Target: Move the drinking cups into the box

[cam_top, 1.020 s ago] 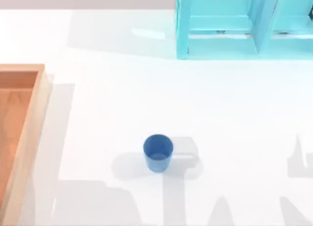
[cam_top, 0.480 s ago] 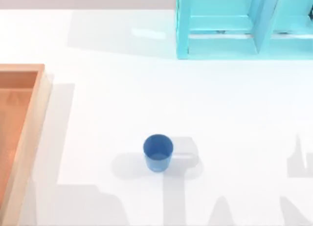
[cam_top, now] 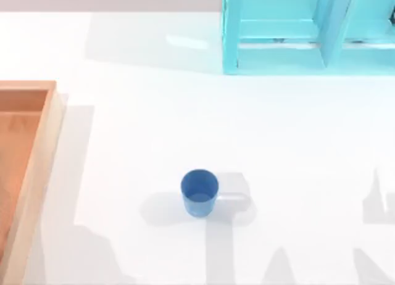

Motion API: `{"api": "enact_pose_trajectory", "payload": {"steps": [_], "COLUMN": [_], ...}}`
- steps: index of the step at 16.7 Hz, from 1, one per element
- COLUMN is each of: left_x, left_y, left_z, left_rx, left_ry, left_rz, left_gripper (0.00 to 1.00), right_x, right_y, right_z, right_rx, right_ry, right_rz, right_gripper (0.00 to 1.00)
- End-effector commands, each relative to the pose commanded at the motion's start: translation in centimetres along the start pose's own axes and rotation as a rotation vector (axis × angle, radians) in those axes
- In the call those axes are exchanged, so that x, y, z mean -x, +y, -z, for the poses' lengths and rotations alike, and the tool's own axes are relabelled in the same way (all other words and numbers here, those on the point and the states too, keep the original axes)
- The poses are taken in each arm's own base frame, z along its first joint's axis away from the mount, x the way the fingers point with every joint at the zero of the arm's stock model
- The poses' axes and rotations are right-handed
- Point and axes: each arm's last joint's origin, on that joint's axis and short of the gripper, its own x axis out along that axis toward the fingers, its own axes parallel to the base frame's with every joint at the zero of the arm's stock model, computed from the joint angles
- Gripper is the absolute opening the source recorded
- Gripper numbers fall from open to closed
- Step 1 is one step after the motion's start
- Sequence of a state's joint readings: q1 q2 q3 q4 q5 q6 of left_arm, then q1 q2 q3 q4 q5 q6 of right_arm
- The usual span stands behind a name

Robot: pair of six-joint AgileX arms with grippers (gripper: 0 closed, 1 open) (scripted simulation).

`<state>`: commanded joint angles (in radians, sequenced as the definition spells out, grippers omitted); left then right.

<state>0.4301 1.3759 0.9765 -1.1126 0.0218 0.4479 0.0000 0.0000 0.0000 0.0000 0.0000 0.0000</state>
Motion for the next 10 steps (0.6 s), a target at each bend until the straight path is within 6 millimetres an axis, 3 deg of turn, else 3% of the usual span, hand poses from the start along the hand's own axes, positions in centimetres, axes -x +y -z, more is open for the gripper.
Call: {"api": "enact_pose_trajectory", "payload": {"steps": [5, 10], "left_x": [-0.47, -0.47], "left_y": [0.00, 0.00], "left_z": [0.04, 0.04], "left_rx": [0.001, 0.001], "left_ry": [0.002, 0.002], "left_rz": [0.001, 0.001], "left_gripper": [0.00, 0.38], "right_x": [0.00, 0.00], "right_y": [0.00, 0.00], "right_z": [0.00, 0.00], "right_rx": [0.000, 0.000], "right_ry": [0.000, 0.000], "right_rz": [0.000, 0.000], "right_gripper": [1.00, 1.00]}}
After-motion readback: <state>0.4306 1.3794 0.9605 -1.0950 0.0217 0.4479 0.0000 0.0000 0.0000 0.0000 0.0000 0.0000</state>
